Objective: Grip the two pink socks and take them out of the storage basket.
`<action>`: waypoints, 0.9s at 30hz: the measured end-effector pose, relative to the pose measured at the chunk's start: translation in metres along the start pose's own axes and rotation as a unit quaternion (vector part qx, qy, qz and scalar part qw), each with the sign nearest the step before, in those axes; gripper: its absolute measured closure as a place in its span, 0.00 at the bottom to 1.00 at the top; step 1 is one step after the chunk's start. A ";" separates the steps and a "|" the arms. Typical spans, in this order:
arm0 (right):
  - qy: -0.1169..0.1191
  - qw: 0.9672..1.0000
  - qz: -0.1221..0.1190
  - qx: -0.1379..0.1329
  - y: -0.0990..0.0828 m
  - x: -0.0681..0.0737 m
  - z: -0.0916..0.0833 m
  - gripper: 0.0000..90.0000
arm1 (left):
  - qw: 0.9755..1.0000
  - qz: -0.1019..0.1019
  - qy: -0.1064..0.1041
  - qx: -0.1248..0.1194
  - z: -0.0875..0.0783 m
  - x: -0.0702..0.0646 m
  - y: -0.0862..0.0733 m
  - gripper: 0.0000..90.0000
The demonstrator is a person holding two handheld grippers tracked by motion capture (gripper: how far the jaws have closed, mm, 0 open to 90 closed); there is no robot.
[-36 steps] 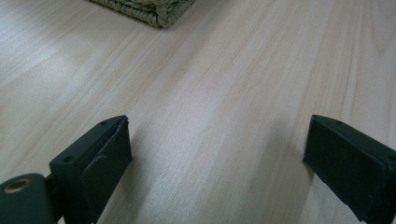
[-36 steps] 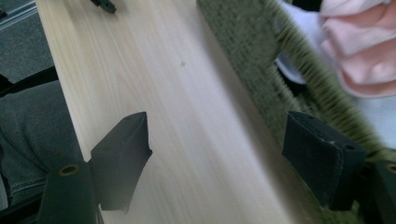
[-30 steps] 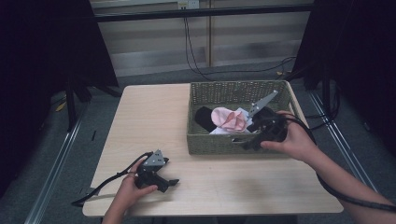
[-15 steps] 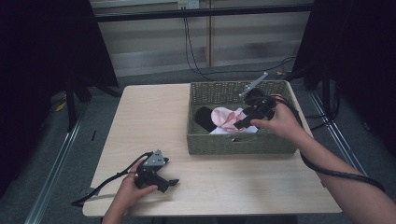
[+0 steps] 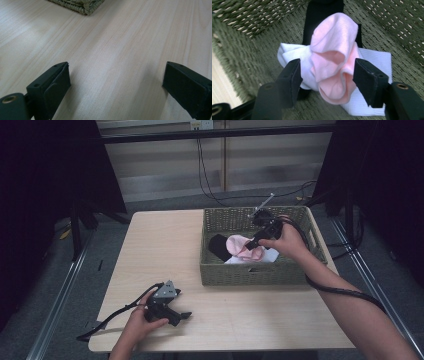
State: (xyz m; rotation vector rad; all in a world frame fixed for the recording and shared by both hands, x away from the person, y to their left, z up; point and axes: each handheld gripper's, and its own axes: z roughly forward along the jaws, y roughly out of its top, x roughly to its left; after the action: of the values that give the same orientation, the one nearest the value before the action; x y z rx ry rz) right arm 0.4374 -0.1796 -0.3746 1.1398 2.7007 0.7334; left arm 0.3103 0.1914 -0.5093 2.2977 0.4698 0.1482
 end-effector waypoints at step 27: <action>0.007 0.999 0.022 0.039 0.017 -0.015 0.040 0.93 | 1.000 0.001 0.000 0.001 0.000 0.000 0.000 0.08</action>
State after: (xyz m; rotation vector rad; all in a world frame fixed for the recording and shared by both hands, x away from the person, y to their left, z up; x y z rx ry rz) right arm 0.4702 -0.1643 -0.4028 1.2196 2.7453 0.6496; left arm 0.3102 0.1915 -0.5091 2.3001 0.4670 0.1482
